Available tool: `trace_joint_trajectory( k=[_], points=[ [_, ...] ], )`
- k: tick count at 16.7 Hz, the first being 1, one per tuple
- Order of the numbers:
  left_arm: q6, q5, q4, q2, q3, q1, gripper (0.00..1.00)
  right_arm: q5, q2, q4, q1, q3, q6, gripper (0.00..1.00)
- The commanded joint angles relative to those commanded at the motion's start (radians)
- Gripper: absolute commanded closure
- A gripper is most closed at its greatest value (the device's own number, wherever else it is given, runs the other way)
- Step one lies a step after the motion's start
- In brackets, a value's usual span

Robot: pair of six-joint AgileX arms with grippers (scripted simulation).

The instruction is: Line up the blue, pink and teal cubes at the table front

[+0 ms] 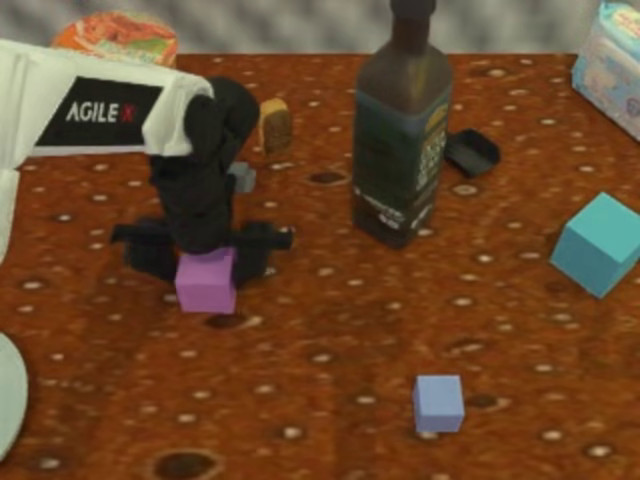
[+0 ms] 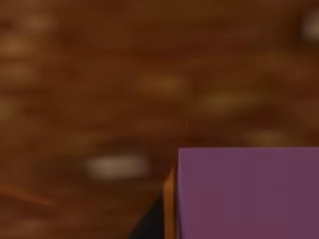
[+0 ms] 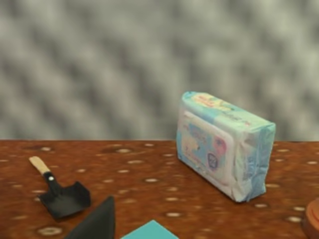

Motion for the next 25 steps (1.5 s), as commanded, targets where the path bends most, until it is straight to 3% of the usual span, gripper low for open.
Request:
trace_joint_trajectory(
  k=[4,5,14,21,25],
  points=[
    [0.0,0.0,0.0,0.0,0.0,0.0,0.98,0.0,0.0,0.0,0.0,0.0,0.0,0.0],
    [0.0,0.0,0.0,0.0,0.0,0.0,1.0,0.0,0.0,0.0,0.0,0.0,0.0,0.0],
    [0.004,-0.005,-0.013,-0.023,0.007,-0.001,1.0,0.0,0.0,0.0,0.0,0.0,0.0,0.0],
    [0.002,-0.006,-0.223,-0.111,0.121,0.015,1.0,0.0,0.0,0.0,0.0,0.0,0.0,0.0],
    [0.002,-0.006,-0.242,-0.124,0.134,0.018,1.0,0.0,0.0,0.0,0.0,0.0,0.0,0.0]
  ],
)
